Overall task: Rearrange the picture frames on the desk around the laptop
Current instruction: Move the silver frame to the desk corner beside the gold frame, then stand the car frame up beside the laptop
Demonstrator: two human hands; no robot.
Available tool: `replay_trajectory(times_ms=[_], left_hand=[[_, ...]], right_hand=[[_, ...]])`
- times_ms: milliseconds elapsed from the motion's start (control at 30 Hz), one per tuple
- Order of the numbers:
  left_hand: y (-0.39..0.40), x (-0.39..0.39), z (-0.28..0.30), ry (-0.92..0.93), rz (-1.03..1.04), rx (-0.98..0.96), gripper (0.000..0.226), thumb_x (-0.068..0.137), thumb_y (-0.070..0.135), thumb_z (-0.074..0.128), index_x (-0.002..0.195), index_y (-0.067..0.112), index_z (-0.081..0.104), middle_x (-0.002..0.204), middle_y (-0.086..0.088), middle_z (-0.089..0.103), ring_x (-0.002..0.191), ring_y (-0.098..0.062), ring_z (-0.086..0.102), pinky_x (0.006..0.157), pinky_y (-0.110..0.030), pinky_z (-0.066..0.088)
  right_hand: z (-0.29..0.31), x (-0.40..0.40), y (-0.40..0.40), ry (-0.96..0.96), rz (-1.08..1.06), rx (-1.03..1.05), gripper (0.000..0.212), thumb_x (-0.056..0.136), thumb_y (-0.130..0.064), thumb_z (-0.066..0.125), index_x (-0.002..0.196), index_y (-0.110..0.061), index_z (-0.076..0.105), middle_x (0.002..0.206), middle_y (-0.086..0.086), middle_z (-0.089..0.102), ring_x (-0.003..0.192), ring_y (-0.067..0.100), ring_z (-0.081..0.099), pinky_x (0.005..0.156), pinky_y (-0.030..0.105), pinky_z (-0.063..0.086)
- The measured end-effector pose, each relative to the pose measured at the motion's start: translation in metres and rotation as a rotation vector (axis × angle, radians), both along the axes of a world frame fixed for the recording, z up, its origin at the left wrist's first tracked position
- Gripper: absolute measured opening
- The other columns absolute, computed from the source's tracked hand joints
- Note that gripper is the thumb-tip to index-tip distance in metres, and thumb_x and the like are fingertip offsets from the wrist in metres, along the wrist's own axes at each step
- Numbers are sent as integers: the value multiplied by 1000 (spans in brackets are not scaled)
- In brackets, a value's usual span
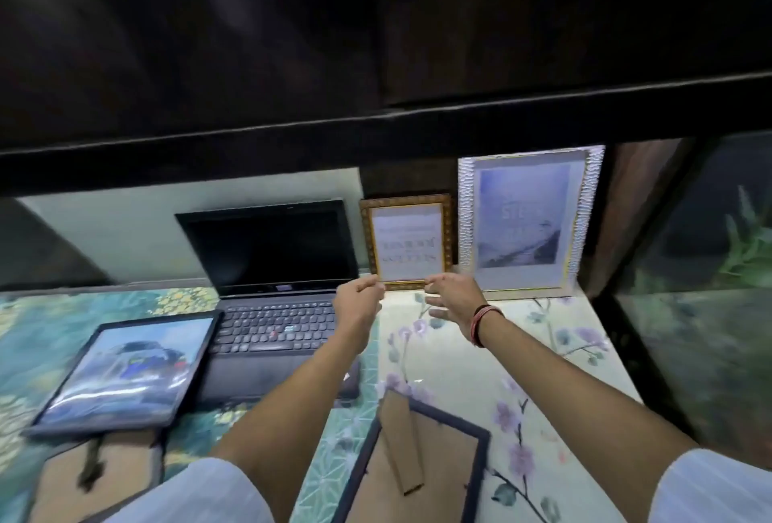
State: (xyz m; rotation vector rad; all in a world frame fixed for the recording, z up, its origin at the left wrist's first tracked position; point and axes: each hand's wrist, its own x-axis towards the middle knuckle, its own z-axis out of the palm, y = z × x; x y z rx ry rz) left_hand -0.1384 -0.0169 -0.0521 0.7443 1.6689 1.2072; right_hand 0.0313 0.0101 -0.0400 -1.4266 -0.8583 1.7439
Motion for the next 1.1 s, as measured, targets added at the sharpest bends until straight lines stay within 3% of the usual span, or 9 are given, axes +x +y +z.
replay_trajectory(times_ms=[167, 333, 400, 500, 600, 733, 833, 1033, 1100], left_hand=[[-45, -129, -24, -59, 94, -31, 33, 73, 10, 68, 105, 1, 73, 68, -1, 67, 62, -17, 58, 56, -27, 48], [-89, -258, -44, -52, 187, -27, 24, 83, -5, 61, 104, -16, 65, 49, 5, 56, 45, -9, 49, 44, -19, 38], [-109, -316, -52, -28, 198, -33, 15, 77, 4, 65, 85, 3, 77, 55, -2, 60, 53, -17, 52, 50, -23, 41], [-139, -397, -55, 172, 228, -84, 11, 72, 12, 64, 67, 19, 71, 69, -10, 67, 64, -21, 58, 57, -25, 53], [-158, -482, -59, 465, 278, -193, 19, 86, 9, 61, 67, 7, 66, 70, -21, 64, 69, -34, 64, 62, -33, 53], [-165, -563, -75, 733, 255, -558, 34, 93, 23, 57, 114, 0, 68, 126, -25, 61, 120, -43, 55, 96, -46, 46], [-165, -600, -85, 764, 175, -668, 34, 94, 18, 54, 123, 2, 64, 140, -23, 48, 128, -44, 45, 102, -47, 41], [-152, -642, -102, 676, 95, -513, 16, 86, 5, 59, 85, -6, 72, 89, -24, 70, 90, -41, 69, 64, -35, 46], [-151, -651, -100, 646, 130, -470, 16, 82, 4, 62, 79, -3, 75, 76, -21, 69, 79, -38, 67, 63, -34, 47]], right_hand=[[2, -118, -41, -96, 142, 34, 17, 90, -4, 56, 97, -12, 69, 83, 6, 62, 76, 21, 58, 69, 31, 51], [-15, -242, -76, -130, 199, 28, 19, 94, -2, 48, 96, -7, 66, 76, 9, 60, 60, 20, 53, 54, 27, 45], [-25, -295, -89, -179, 229, 22, 16, 95, -3, 49, 93, -7, 64, 73, 8, 59, 56, 18, 51, 51, 26, 44], [-45, -364, -104, -275, 271, 15, 27, 92, 2, 46, 69, -11, 53, 65, 12, 45, 47, 17, 40, 44, 22, 33], [-74, -421, -104, -457, 253, 46, 26, 80, 0, 47, 57, -14, 46, 67, 14, 39, 48, 18, 40, 47, 27, 35], [-99, -461, -103, -707, 231, 52, 28, 75, -7, 55, 48, -13, 48, 48, 13, 47, 51, 33, 59, 62, 38, 52], [-87, -478, -111, -897, 251, 100, 28, 74, -9, 66, 51, -13, 50, 45, 5, 40, 46, 21, 44, 52, 28, 38], [-92, -496, -110, -989, 188, 168, 39, 73, -3, 71, 51, -15, 40, 51, 3, 29, 54, 18, 29, 53, 28, 24], [-88, -504, -105, -1015, 158, 221, 35, 74, -4, 69, 54, -15, 43, 53, 5, 33, 58, 21, 32, 53, 30, 22]])
